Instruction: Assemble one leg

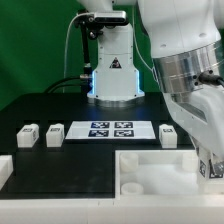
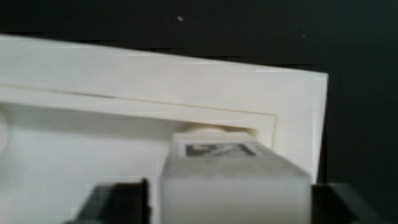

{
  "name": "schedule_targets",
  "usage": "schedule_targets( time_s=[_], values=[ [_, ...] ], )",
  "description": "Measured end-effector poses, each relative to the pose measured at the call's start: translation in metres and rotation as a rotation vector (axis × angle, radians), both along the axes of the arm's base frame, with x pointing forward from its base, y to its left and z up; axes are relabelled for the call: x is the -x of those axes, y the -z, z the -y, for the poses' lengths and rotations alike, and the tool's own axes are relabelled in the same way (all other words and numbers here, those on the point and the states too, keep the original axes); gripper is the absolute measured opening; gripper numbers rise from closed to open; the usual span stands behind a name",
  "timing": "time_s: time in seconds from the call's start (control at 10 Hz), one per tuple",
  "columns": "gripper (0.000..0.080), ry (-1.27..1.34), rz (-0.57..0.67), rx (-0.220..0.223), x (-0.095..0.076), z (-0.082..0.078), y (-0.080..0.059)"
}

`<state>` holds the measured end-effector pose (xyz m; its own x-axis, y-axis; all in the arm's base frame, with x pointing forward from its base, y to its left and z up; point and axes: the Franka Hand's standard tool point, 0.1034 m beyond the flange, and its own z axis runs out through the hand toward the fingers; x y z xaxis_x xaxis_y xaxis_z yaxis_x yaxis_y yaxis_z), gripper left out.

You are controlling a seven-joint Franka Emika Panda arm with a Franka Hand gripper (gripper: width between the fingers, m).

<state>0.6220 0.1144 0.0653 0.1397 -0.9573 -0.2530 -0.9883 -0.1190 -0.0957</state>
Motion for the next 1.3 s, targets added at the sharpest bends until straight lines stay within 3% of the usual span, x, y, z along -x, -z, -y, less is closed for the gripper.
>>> schedule_targets(
  time_s=[0.1,0.2,0.3,0.6,0.8,1.0,1.2,1.3],
  values=[
    [0.0506,-0.170,0.033,0.021,0.002,-0.001,0.002],
    [0.0618,-0.378,0.059,0.038,0.005,-0.005,0.002],
    [0.0643,-0.579,0.063,0.064,0.008,-0.012,-0.002],
    [0.0648,-0.898,0.143,0.076,0.007,-0.010,-0.001],
    [0.0649,-1.267,0.223,0.121,0.004,-0.006,-0.002],
    [0.0649,-1.514,0.289,0.130,0.000,0.009,0.001],
    [0.0411,-1.423,0.268,0.129,0.001,0.007,0.001],
    [0.0411,-1.403,0.264,0.128,0.001,0.007,0.001]
  ],
)
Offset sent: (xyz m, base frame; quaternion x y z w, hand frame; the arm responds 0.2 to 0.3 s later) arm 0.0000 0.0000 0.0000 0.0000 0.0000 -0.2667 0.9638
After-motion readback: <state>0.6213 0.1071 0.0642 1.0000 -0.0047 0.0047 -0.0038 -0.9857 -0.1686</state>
